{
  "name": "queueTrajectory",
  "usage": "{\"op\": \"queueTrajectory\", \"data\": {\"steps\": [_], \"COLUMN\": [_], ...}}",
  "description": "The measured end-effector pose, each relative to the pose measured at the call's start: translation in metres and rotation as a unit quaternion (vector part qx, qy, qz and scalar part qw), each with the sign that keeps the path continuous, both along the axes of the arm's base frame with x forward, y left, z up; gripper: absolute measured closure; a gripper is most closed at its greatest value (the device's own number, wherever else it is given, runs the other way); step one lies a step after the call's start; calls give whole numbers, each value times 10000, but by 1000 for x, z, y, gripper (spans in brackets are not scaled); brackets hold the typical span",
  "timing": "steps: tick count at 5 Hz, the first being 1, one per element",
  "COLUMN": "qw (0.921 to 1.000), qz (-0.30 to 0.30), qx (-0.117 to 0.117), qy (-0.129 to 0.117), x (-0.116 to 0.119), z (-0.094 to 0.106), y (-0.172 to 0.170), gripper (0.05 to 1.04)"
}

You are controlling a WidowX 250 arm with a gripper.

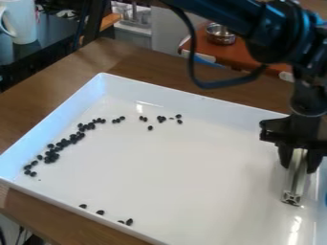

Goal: Sweep into pile

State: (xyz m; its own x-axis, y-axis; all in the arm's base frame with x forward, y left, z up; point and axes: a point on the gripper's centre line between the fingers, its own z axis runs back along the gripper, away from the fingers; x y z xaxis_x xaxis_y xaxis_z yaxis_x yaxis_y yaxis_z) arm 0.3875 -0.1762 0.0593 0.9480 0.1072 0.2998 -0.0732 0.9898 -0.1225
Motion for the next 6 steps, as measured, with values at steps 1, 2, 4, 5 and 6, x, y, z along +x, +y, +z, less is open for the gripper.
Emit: {"op": "queueTrajectory", "data": {"steps": [1, 2, 4, 5, 6], "qw": [10000, 10000, 9995, 9988, 9974], "qz": [1, 20, 136, 257, 393], "qx": [-23, -5, 124, 224, 330], "qy": [69, 58, 266, 357, 501], "x": [-4, -7, -5, -5, -7], "z": [-2, -2, -4, -5, -6], "y": [31, 58, 102, 125, 152], "gripper": [705, 705, 705, 705, 705]}}
